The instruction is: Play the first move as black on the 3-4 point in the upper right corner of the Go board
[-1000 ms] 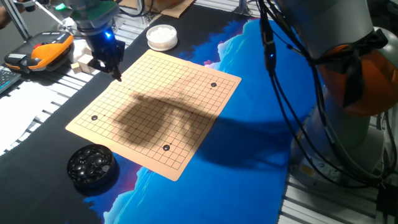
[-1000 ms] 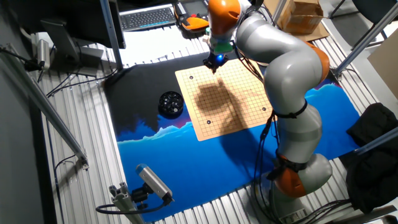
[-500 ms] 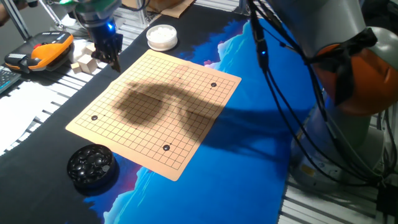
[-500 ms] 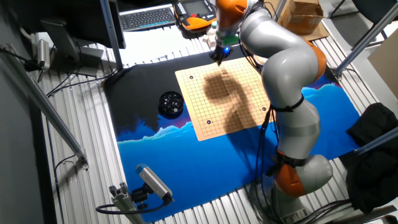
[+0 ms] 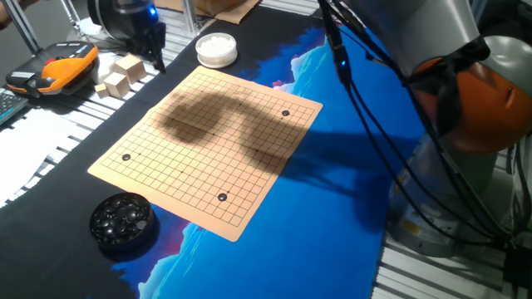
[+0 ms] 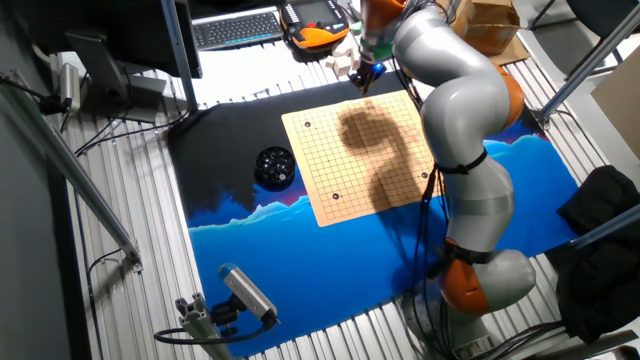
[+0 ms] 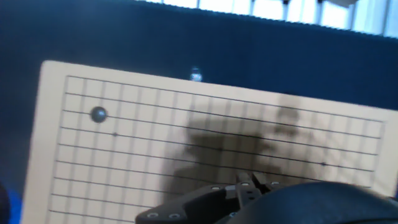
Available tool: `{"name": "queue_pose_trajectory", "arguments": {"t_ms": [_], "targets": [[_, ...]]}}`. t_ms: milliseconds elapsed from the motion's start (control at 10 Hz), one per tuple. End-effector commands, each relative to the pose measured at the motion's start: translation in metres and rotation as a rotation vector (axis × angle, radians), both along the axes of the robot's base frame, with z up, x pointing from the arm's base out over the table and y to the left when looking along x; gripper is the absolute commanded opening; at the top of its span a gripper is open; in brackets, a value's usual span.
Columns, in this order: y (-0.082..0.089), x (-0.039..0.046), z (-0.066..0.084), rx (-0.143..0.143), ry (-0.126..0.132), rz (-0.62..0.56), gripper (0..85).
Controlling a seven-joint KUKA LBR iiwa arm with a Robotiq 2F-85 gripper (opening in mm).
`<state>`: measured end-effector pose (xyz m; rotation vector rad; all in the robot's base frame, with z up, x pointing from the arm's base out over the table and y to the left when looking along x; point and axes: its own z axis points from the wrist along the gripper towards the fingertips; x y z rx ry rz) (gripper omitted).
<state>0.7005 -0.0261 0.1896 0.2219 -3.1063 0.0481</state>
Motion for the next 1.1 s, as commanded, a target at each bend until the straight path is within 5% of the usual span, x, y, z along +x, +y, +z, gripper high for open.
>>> {"name": "queue_pose_trajectory", "arguments": {"t_ms": [0,600,1000], "targets": [[-0.015,-0.0004,-0.0021,0.006,0.001,-0.022,0.0],[-0.0131,-0.0006,-0.0026,0.002,-0.012,-0.266,0.0],[-0.0131,-0.0006,-0.0026,0.023,-0.001,-0.34,0.0]]}}
